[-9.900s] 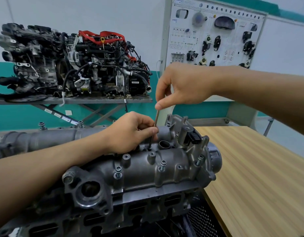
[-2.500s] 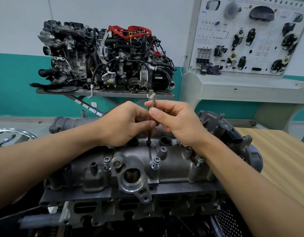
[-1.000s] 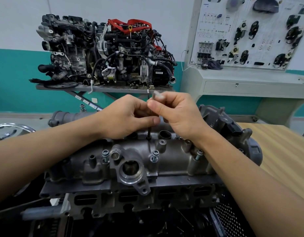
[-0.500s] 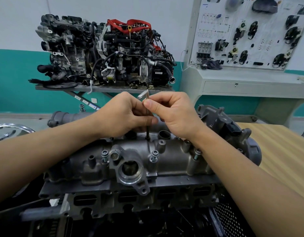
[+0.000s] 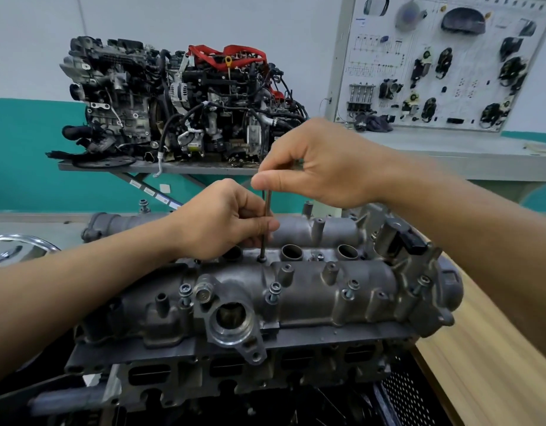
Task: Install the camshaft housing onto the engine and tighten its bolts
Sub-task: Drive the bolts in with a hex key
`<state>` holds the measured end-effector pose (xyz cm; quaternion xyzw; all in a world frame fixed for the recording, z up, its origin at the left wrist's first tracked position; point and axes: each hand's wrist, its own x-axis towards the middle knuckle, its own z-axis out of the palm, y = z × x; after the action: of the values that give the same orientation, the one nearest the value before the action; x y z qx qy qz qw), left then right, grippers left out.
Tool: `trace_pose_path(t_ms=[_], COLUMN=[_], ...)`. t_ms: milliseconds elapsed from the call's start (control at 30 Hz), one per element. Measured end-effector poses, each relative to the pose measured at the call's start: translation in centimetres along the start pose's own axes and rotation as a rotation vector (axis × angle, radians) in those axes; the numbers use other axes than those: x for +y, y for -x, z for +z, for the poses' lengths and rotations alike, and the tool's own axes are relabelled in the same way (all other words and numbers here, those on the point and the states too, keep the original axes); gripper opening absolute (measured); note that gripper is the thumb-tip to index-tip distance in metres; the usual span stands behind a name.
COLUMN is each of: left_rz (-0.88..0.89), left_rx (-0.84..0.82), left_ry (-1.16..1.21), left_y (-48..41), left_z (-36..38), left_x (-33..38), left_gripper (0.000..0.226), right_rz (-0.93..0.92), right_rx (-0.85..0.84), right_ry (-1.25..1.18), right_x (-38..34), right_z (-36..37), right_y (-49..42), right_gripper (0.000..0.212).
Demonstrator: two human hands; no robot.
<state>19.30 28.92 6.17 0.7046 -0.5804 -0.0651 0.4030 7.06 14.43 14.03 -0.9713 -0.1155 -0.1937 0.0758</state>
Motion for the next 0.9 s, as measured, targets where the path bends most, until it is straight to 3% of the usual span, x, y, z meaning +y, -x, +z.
trace_pose_path(t_ms=[133,267,367,533,633,700,800,900], left_rz=[0.009,0.008,-0.003,0.024,0.034,0.030,0.024,0.027], left_rx=[-0.004,0.003,0.013,0.000,-0.013,-0.013,-0.016,-0.034], left_ry=[-0.063,-0.068,-0.048,-0.036,-0.039,-0.026,-0.023,-0.004], left_y=[0.3,0.4,0.3,0.1,0.1,0.1,0.0,0.0], left_z=[0.0,0.0,0.2,0.3,0.3,0.3,0.4,0.3], left_x=[0.1,0.2,0.2,0.1,0.0,-0.1,-0.2,-0.2], left_gripper=[0.022,0.021,0.020,0.020,0.021,0.021,0.020,0.018], right_rz=[-0.071,0.211,0.446,0.750,0.799,0.793,0.789,0.723], right_rx=[0.031,0.103,-0.006,-0.098,-0.150,-0.044,0.249,0.399], right_ry=[0.171,0.274,0.234,-0.463,-0.953,-1.278,-1.662,-1.654], right_x=[-0.7,-1.2,-1.7,-0.6,0.2,0.4,-0.2,-0.7], right_z=[0.4,2.0,1.4,0.7,1.2,2.1,4.1,5.0], right_y=[-1.1,-2.0,-2.6,-3.0,-2.2,-1.4,-0.5,0.3], right_gripper=[0.047,0.053,0.042,0.025,0.023,0.027,0.028,0.028])
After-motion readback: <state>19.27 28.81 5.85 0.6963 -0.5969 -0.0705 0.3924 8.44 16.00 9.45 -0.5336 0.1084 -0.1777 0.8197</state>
